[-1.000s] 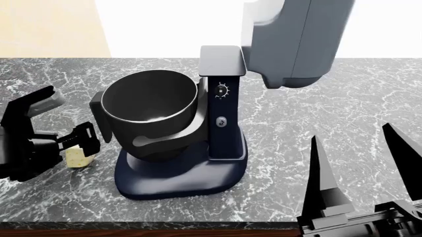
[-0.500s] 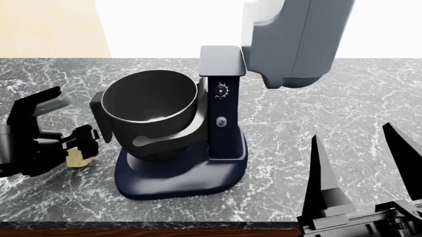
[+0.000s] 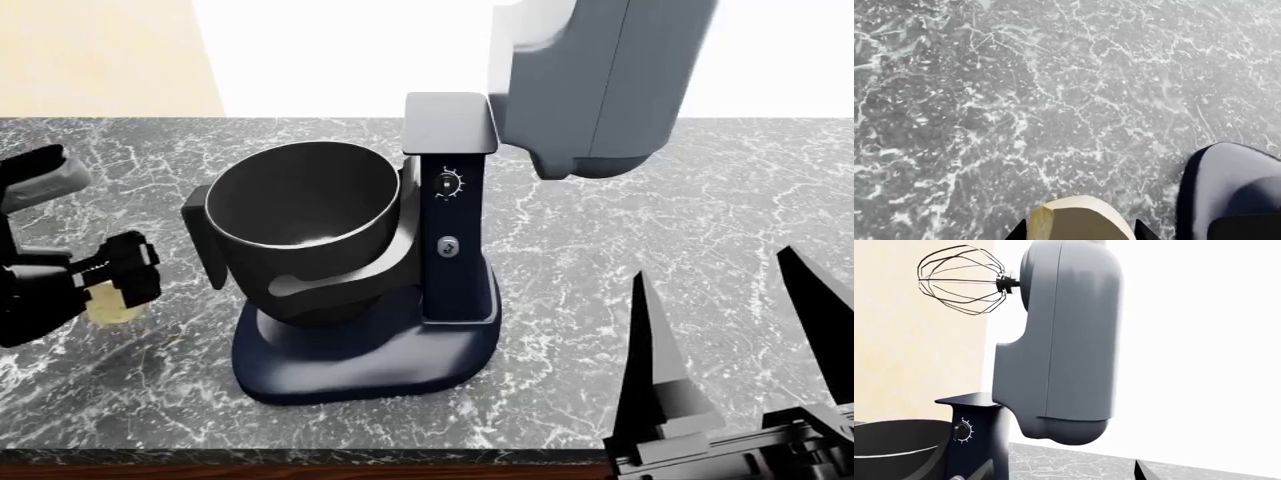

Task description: Place the cheese in the stand mixer bowl.

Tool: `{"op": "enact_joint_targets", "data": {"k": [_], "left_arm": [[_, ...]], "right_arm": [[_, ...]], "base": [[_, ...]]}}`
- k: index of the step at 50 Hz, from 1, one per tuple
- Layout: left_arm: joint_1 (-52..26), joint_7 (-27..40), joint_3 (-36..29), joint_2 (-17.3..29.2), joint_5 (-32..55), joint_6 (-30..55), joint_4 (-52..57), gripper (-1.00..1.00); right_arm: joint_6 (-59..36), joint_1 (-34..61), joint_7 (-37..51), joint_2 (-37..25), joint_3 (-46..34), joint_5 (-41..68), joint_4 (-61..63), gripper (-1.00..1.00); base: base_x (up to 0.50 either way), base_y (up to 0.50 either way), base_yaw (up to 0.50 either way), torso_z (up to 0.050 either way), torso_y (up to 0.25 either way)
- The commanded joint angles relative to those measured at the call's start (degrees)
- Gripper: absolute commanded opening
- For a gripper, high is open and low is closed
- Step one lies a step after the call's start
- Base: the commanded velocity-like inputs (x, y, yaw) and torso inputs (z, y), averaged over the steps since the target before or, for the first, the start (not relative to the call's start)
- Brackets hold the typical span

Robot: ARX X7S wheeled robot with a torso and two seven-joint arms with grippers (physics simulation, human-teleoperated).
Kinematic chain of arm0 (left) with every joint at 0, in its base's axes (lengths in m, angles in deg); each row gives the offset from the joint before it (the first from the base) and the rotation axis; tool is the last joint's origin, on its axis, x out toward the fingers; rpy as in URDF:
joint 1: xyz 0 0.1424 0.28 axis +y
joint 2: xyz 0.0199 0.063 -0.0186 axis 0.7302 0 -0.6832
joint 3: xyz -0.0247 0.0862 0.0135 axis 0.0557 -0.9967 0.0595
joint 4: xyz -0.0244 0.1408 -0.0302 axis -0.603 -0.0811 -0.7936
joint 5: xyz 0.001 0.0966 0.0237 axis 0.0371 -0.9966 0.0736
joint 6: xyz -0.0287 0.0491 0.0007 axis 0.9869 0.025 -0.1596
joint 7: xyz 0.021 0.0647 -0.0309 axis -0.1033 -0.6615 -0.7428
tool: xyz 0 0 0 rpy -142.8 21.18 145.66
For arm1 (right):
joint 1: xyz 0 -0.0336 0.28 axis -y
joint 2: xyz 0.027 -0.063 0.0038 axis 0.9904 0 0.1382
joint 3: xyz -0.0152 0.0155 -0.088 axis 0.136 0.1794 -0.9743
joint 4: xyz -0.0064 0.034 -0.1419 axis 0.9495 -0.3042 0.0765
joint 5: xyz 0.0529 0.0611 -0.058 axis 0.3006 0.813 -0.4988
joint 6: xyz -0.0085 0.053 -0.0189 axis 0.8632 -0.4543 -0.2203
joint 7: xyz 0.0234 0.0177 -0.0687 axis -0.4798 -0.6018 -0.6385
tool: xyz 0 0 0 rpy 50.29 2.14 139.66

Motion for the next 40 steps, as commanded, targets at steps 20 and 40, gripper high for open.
{"op": "enact_joint_targets", "data": {"k": [20, 40], "left_arm": [[-25.0, 19.4, 15.4, 6.2, 12.1, 11.4, 15.7, -1.00], [-28.9, 19.9, 18.6, -9.0, 13.5, 11.7, 7.9, -1.00]], "right_arm": [[0.1, -0.4, 0.1, 0.5, 0.5, 0.5, -0.3, 1.00], [0.0, -2.3, 1.0, 2.1, 1.8, 0.2, -0.6, 1.00]], "base": [[0.00, 0.00, 0.00, 0.000, 0.000], [0.00, 0.00, 0.00, 0.000, 0.000]]}}
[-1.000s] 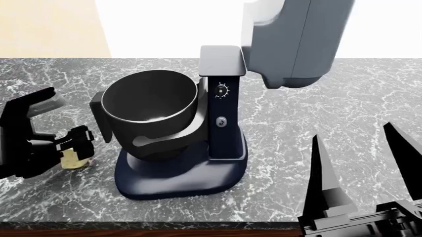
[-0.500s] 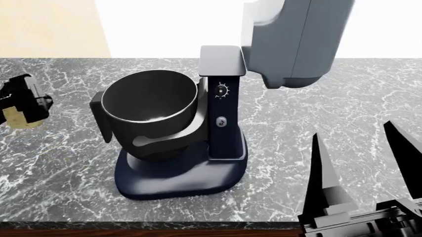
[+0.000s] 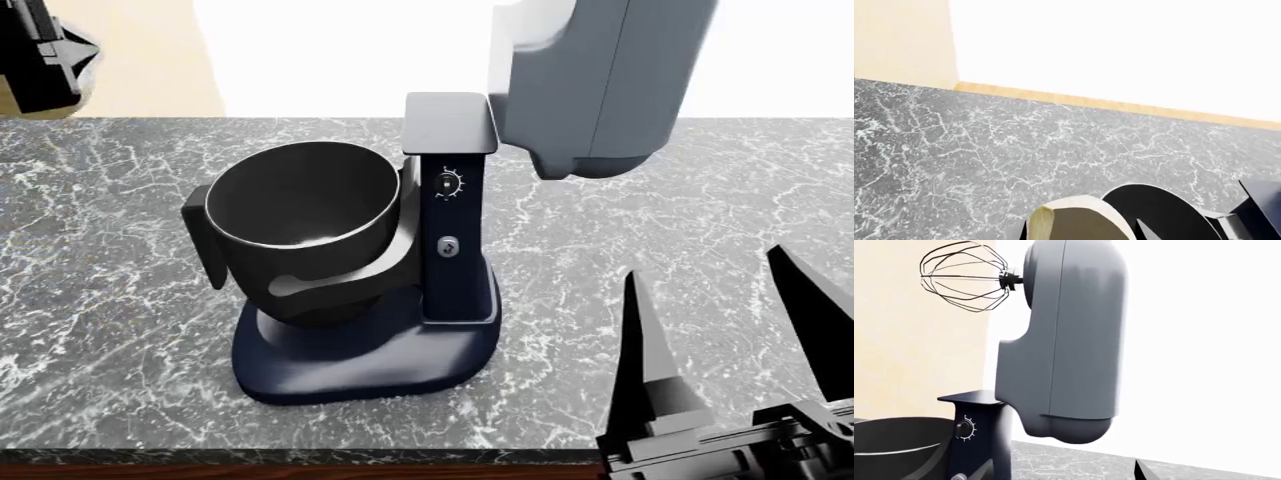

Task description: Place the cheese in the stand mixer bowl.

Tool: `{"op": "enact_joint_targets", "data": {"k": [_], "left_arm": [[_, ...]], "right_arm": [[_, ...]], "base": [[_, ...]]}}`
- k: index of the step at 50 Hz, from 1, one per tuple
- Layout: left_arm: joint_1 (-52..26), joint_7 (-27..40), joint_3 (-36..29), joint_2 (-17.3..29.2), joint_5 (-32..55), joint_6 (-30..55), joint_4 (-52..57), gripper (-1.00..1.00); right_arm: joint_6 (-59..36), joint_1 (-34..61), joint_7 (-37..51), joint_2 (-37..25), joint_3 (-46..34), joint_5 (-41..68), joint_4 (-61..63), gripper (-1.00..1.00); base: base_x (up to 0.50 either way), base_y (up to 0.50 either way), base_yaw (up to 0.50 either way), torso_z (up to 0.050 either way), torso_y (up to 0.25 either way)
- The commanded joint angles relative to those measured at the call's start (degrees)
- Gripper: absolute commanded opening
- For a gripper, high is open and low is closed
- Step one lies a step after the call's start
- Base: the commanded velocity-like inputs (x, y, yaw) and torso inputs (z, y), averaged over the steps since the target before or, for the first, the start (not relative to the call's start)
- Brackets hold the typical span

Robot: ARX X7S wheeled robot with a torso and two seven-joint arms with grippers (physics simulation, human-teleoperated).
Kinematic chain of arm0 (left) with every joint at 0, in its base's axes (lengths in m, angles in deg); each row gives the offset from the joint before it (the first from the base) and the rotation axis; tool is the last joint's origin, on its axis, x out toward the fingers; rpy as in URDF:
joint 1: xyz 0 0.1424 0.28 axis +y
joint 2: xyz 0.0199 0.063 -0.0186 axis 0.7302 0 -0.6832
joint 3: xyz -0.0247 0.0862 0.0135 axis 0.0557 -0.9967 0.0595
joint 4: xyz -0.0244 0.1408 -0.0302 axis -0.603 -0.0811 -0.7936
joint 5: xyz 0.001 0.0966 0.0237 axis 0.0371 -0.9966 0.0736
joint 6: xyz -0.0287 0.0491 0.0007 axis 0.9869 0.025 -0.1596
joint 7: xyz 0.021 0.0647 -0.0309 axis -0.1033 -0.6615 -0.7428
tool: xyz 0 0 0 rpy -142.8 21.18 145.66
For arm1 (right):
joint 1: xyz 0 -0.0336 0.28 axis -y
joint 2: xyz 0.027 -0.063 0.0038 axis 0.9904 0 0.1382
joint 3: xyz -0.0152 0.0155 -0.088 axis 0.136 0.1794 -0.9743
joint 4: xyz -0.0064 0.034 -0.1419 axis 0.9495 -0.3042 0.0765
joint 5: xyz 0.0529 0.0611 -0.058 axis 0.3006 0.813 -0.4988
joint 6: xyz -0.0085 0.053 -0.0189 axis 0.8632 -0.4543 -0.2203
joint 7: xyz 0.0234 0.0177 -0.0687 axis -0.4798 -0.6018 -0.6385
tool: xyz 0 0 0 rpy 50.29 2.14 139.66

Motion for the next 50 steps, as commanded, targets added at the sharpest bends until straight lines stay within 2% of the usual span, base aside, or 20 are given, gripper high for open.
{"op": "enact_joint_targets", "data": {"k": [1, 18, 50], "left_arm": [[-1.6, 0.3, 1.7, -7.2, 0.8, -0.7, -2.6, -1.00], [3.8, -6.6, -0.7, -19.4, -7.3, -1.2, -12.5, -1.00], [12.3, -14.7, -5.3, -30.0, -14.5, 0.5, -19.3, -1.00]], "right_arm": [[0.2, -1.3, 0.1, 0.5, 0.6, -0.3, -0.4, 1.00], [1.0, -3.2, -0.5, 1.9, 2.5, 0.8, -1.8, 1.00], [2.7, -5.5, -3.0, -0.5, 4.1, 1.0, -3.6, 1.00]], "base": [[0.00, 0.00, 0.00, 0.000, 0.000], [0.00, 0.00, 0.00, 0.000, 0.000], [0.00, 0.00, 0.00, 0.000, 0.000]]}}
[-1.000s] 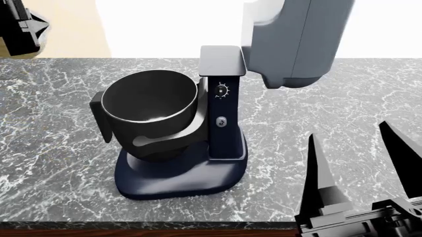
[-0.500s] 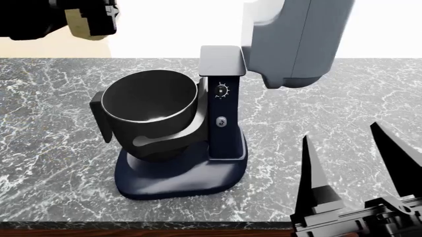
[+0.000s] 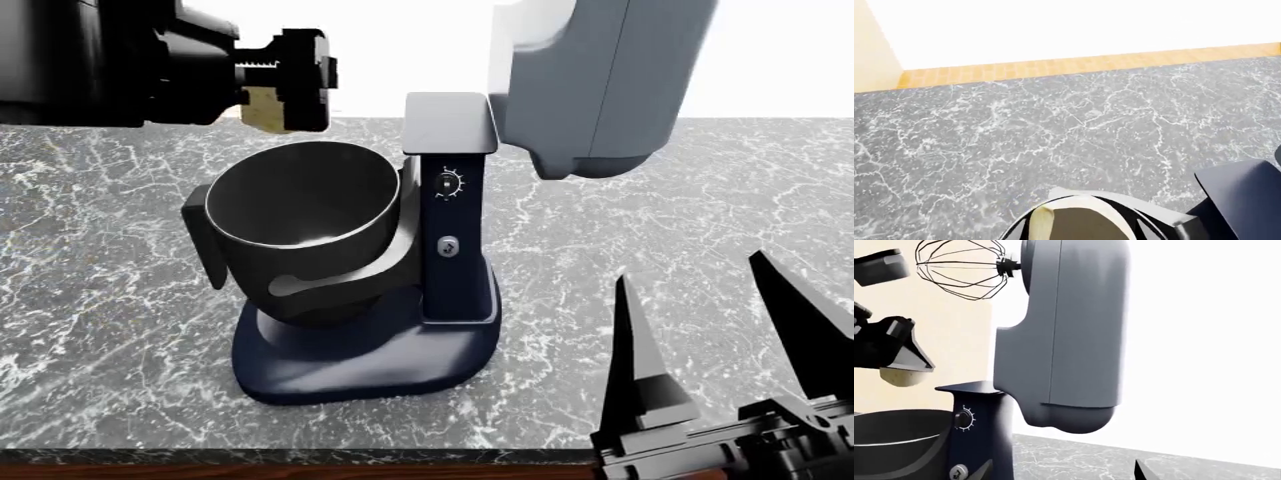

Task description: Place the cheese in the stand mixer bowl.

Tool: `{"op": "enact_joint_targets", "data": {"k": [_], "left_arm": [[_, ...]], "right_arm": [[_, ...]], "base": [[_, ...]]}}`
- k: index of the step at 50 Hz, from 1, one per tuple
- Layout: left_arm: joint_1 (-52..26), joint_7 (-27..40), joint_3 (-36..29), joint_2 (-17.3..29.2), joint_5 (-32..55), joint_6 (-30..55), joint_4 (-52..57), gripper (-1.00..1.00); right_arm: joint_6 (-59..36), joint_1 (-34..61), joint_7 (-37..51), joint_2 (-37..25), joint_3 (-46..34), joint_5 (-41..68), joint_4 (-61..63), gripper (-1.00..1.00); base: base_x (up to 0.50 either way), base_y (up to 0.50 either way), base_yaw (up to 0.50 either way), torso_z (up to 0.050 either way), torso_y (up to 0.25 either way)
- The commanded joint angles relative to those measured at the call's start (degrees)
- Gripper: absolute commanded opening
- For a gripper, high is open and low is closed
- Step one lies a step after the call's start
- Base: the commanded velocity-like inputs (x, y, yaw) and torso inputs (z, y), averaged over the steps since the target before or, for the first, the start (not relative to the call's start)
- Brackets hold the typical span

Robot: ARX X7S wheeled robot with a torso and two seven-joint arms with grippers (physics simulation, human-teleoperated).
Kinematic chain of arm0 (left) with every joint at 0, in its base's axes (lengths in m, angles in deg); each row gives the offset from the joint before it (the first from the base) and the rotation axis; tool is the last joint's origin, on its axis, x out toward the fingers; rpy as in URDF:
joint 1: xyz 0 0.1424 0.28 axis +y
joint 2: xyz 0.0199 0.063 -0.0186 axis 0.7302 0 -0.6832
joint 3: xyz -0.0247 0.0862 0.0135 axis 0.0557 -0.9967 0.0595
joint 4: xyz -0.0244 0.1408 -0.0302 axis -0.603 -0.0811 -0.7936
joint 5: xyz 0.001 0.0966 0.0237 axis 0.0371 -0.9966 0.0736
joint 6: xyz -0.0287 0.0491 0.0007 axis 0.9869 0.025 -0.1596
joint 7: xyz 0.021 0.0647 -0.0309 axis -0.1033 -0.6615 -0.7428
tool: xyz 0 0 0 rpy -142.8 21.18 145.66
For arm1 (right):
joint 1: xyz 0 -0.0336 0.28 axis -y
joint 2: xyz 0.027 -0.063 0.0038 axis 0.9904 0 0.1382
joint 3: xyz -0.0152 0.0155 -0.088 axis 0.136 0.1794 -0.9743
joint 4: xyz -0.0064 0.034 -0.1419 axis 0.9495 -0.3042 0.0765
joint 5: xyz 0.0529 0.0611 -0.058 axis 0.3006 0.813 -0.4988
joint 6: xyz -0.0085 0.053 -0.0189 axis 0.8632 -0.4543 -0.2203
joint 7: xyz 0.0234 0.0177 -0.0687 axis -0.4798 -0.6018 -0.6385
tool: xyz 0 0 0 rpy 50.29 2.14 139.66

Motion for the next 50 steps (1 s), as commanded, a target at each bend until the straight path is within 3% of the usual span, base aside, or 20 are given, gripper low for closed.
{"op": "enact_joint_targets", "data": {"k": [1, 40, 41, 50], "left_arm": [[2.9, -2.3, -1.8, -3.7, -2.0, 0.3, -2.1, -1.00], [6.1, -2.5, -5.2, -6.6, -2.2, 3.9, -5.3, -1.00], [6.0, -2.3, -5.0, -6.5, -2.1, 3.7, -5.3, 1.00], [3.4, -1.1, -2.0, -3.7, -2.1, 1.2, -1.9, 1.00]], "right_arm": [[0.6, -0.7, -0.7, -0.4, 0.8, 0.5, -0.8, 1.00], [3.1, -4.8, -2.1, -1.1, 3.4, 0.5, -3.5, 1.00], [3.0, -4.8, -2.1, -1.2, 3.4, 0.5, -3.4, 1.00], [3.4, -5.6, -2.2, -1.0, 4.0, 0.6, -4.0, 1.00]], "base": [[0.00, 0.00, 0.00, 0.000, 0.000], [0.00, 0.00, 0.00, 0.000, 0.000], [0.00, 0.00, 0.00, 0.000, 0.000], [0.00, 0.00, 0.00, 0.000, 0.000]]}}
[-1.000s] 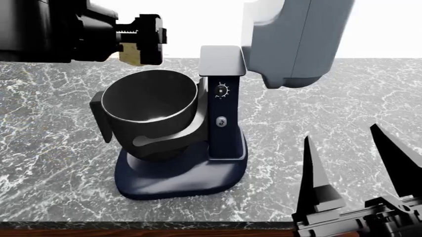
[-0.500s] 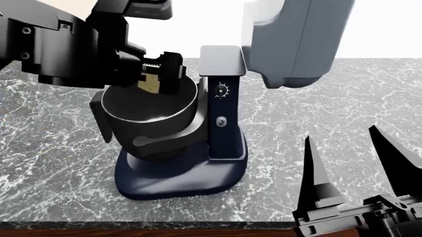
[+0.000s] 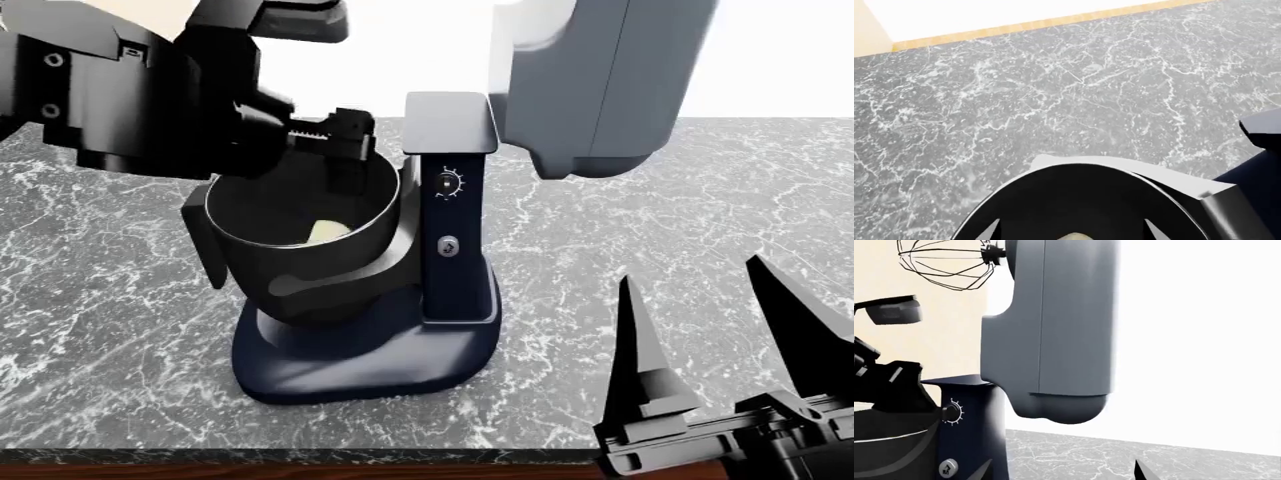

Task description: Place the cheese in the stand mixer bowl.

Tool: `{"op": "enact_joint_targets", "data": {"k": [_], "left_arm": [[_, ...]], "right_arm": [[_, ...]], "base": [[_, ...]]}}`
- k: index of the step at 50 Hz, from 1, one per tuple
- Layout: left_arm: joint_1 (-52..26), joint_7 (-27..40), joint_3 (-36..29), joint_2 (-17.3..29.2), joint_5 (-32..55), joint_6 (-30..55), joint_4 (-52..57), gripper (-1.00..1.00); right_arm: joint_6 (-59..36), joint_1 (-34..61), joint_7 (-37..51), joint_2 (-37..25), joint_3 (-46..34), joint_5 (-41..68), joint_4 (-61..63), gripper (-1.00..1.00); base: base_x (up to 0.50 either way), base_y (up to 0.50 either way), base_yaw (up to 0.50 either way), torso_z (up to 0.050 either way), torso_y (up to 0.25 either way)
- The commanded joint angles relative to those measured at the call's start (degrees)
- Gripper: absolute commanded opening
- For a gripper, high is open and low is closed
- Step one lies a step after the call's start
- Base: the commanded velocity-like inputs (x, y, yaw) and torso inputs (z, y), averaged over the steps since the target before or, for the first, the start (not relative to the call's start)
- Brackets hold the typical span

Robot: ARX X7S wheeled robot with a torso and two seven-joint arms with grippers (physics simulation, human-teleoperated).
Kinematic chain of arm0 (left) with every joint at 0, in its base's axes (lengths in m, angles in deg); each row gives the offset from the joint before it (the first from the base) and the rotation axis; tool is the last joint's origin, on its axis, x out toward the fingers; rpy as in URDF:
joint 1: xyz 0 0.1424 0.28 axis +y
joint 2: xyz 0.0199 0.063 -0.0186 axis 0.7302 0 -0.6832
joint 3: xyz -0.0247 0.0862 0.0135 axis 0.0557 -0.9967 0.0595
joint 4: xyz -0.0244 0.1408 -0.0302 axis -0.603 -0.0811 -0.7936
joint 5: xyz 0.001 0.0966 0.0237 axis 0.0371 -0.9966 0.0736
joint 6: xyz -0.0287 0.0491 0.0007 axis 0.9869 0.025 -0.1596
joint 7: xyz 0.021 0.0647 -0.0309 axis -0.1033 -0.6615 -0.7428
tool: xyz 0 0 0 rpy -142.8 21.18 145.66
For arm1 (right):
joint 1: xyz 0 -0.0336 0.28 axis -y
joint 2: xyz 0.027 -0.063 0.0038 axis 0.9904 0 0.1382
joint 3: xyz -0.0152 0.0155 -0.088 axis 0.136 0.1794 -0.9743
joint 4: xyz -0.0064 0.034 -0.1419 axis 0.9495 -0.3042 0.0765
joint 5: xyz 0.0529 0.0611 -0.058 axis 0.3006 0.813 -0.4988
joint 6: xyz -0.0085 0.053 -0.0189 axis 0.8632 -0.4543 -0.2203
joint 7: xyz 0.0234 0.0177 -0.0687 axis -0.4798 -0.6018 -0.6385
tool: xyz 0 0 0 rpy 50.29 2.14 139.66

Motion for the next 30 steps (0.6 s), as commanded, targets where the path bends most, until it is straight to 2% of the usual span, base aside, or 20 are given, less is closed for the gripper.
{"op": "enact_joint_targets", "data": {"k": [1, 12, 24, 30], "left_arm": [[-1.3, 1.0, 1.6, 1.5, 0.4, -1.3, 1.7, 1.00], [-4.4, 3.7, 3.7, 5.1, 2.6, -1.5, 4.9, 1.00], [-7.2, 11.8, 7.9, 17.3, 8.5, -4.1, 20.9, 1.00], [-6.9, 13.7, 10.4, 23.1, 10.9, -6.6, 30.8, 1.00]], "right_arm": [[0.2, -0.8, -0.3, 0.0, 0.7, 0.2, -0.4, 1.00], [0.0, -1.0, -0.7, -0.7, 1.2, 0.2, -0.2, 1.00], [-0.9, -0.7, -1.2, -1.8, 1.5, 0.4, 0.6, 1.00], [-1.3, -0.4, -1.5, -3.0, 1.6, 0.1, 1.2, 1.00]], "base": [[0.00, 0.00, 0.00, 0.000, 0.000], [0.00, 0.00, 0.00, 0.000, 0.000], [0.00, 0.00, 0.00, 0.000, 0.000], [0.00, 0.00, 0.00, 0.000, 0.000]]}}
